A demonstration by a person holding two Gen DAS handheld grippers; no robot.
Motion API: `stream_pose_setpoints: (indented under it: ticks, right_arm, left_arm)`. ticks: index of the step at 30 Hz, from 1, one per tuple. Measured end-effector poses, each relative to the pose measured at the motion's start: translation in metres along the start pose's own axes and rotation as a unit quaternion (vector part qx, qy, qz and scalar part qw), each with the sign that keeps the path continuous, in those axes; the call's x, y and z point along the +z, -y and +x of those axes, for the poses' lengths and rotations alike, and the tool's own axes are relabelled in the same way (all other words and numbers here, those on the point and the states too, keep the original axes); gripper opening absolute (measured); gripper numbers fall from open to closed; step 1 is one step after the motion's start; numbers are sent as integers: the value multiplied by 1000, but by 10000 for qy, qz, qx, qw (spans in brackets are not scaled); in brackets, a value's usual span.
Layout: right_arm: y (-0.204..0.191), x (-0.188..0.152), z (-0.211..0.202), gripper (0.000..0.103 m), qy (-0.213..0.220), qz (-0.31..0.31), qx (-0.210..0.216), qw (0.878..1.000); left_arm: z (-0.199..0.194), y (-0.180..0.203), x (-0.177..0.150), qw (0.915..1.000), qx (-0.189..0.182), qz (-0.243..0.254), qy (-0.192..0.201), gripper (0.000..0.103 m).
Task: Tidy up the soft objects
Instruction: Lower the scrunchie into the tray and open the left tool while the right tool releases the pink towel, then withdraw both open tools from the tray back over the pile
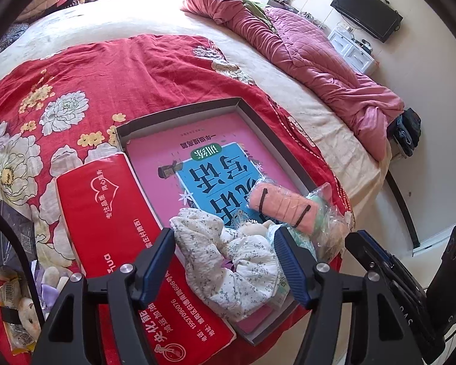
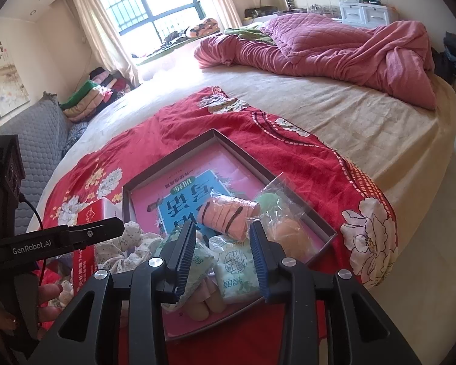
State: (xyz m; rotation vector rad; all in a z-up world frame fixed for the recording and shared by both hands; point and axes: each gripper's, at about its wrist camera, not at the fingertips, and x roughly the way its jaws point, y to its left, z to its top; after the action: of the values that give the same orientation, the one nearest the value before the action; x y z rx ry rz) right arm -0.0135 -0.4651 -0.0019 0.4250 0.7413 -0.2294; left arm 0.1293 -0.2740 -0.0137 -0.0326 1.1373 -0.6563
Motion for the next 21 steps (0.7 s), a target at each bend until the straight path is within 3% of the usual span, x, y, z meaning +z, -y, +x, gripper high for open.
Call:
stream_pose_setpoints:
  ticks: [3, 16, 21]
  right_arm:
    - [-1, 0, -1, 45, -5, -24, -26, 10000]
    - [-1, 1, -8, 54, -15, -15, -121, 9999]
    - [-3, 0, -10, 57, -71, 15, -120, 9999]
  left_arm:
    - [-4, -2, -2, 10000, 59, -8, 18, 68]
    - [-19, 8, -8, 9996, 189, 166, 133, 75]
    - [-25, 14, -13, 9991, 283, 275, 157, 83]
